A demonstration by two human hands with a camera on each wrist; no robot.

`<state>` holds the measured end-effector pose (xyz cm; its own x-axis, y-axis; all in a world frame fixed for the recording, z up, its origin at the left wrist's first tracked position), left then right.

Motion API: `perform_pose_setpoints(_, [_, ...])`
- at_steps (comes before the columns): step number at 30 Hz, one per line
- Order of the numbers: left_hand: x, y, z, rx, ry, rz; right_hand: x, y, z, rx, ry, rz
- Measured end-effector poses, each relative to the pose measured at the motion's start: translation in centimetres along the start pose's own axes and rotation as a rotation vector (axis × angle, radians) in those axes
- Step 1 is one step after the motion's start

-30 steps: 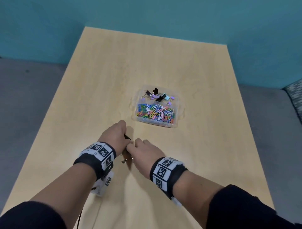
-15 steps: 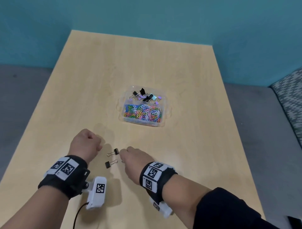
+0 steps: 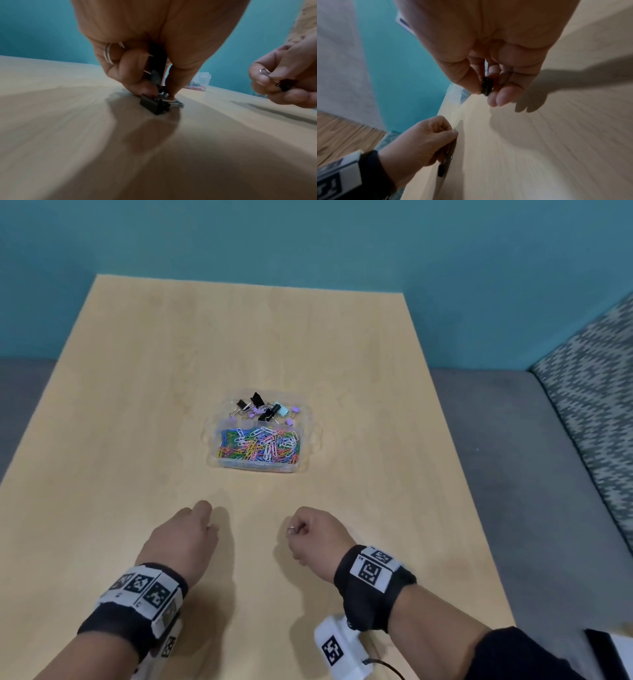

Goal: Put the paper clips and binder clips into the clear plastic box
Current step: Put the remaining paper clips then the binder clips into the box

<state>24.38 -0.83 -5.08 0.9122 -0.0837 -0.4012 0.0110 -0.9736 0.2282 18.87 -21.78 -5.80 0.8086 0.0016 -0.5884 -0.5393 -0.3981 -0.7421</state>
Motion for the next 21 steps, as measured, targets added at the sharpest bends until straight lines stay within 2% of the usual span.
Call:
perform_pose_setpoints(3, [0.4, 0.7, 0.0, -0.017, -0.011, -0.005, 0.3, 0.6, -0.9, 0.168, 0.0, 0.07])
perform_pose_setpoints(4, [0.5, 0.5, -0.2, -0.1, 0.0, -0.031, 0.5, 0.4, -1.3, 0.23, -0.005, 0.075])
perform_pose_setpoints(5, [0.9, -0.2, -0.1, -0.28, 0.001, -0.089, 0.6, 0.1, -1.7, 0.277, -0.008, 0.073])
perform_pose_setpoints(8, [1.6, -3.6, 1.4, -1.11, -0.031, -0.374, 1.6, -0.7, -3.1, 0.338, 0.003, 0.062])
perform_pose_setpoints(9, [1.6, -4.6, 1.7, -1.302, -0.035, -0.448, 1.9, -0.8, -3.5, 0.35, 0.006, 0.067])
perform_pose_setpoints(11, [1.5, -6.3, 1.4, -1.548, -0.042, -0.548, 2.4, -1.0, -3.8, 0.37, -0.003, 0.077])
perform_pose_setpoints(13, [1.3, -7.5, 0.9, -1.669, -0.044, -0.589, 2.7, -1.2, -3.5, 0.371, -0.018, 0.085])
perform_pose_setpoints(16, [1.0, -8.2, -0.1, -1.808, -0.035, -0.579, 3.1, -2.1, -2.3, 0.339, -0.043, 0.089])
perform_pose_setpoints(21, [2.7, -5.7, -2.8, -1.736, -0.119, -0.419, 4.6, -7.1, -3.6, 0.208, 0.041, -0.073])
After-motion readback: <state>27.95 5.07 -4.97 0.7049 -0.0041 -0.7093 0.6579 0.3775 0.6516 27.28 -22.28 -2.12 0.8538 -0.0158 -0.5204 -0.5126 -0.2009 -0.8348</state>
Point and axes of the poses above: each hand's wrist, its own x-axis towards the middle knuckle, its own z-axis out of the palm, y = z × x, the point moved 9 cm from there along x, towards the middle knuckle
